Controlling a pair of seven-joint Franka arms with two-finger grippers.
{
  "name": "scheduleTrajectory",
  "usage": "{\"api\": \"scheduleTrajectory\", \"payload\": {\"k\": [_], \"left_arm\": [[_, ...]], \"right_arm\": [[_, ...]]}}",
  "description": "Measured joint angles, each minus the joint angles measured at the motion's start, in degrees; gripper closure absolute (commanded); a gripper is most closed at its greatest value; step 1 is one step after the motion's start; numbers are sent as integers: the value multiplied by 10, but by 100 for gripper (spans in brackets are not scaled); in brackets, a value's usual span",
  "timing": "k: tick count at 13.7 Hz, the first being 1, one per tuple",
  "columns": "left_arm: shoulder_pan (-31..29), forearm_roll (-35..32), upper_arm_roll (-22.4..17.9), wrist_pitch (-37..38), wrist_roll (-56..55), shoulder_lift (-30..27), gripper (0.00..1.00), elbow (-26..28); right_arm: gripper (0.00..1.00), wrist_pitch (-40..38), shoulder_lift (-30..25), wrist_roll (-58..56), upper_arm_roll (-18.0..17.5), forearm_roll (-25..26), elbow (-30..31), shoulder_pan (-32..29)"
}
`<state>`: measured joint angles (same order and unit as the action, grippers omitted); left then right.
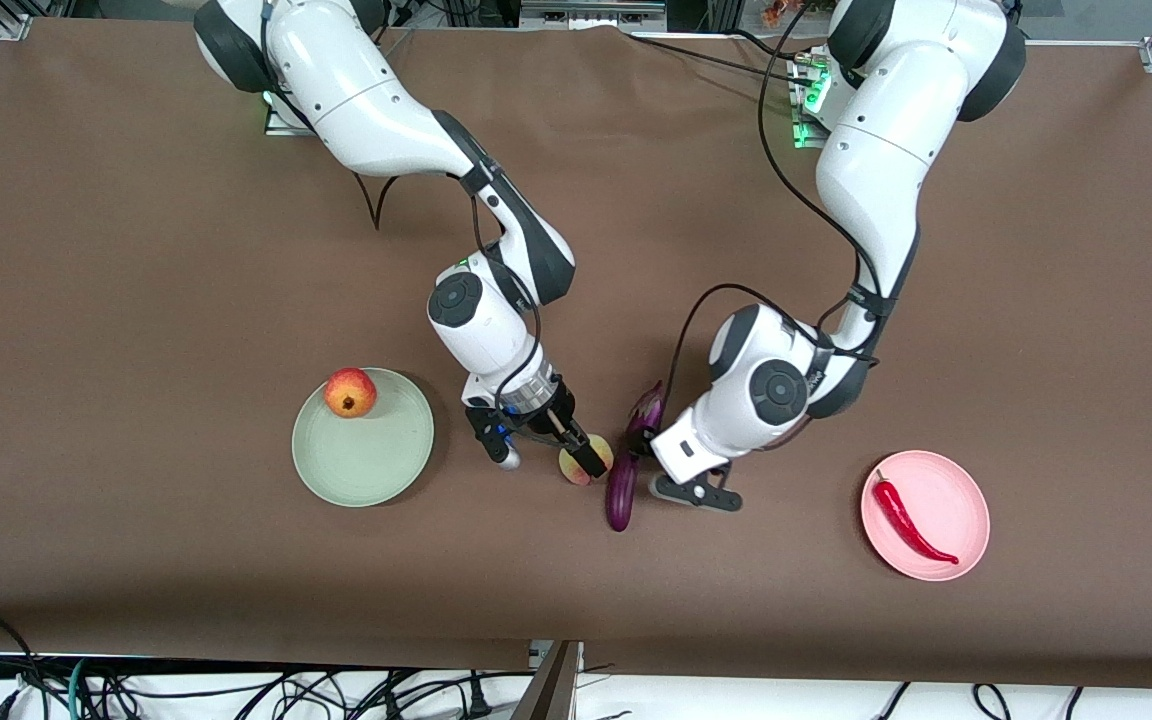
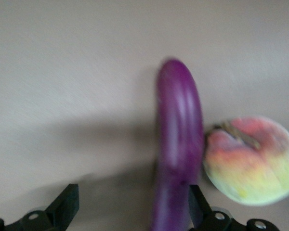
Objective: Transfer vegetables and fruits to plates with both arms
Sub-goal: 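Grasp the peach with the right gripper while the left gripper grasps the eggplant, then carry the peach to the green plate while the left gripper carries the eggplant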
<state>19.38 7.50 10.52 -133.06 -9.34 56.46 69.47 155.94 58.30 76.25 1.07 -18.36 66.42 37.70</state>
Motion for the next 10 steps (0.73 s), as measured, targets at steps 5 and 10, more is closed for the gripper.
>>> {"api": "scheduleTrajectory", "payload": {"k": [5,10], "left_arm": [[0,0,10,44,6,-1,34,11],[5,0,13,40,7,-3,99,23]], "right_arm": [[0,17,27,0,0,0,-5,0],[28,24,41,-7,0,0,-5,4]]}}
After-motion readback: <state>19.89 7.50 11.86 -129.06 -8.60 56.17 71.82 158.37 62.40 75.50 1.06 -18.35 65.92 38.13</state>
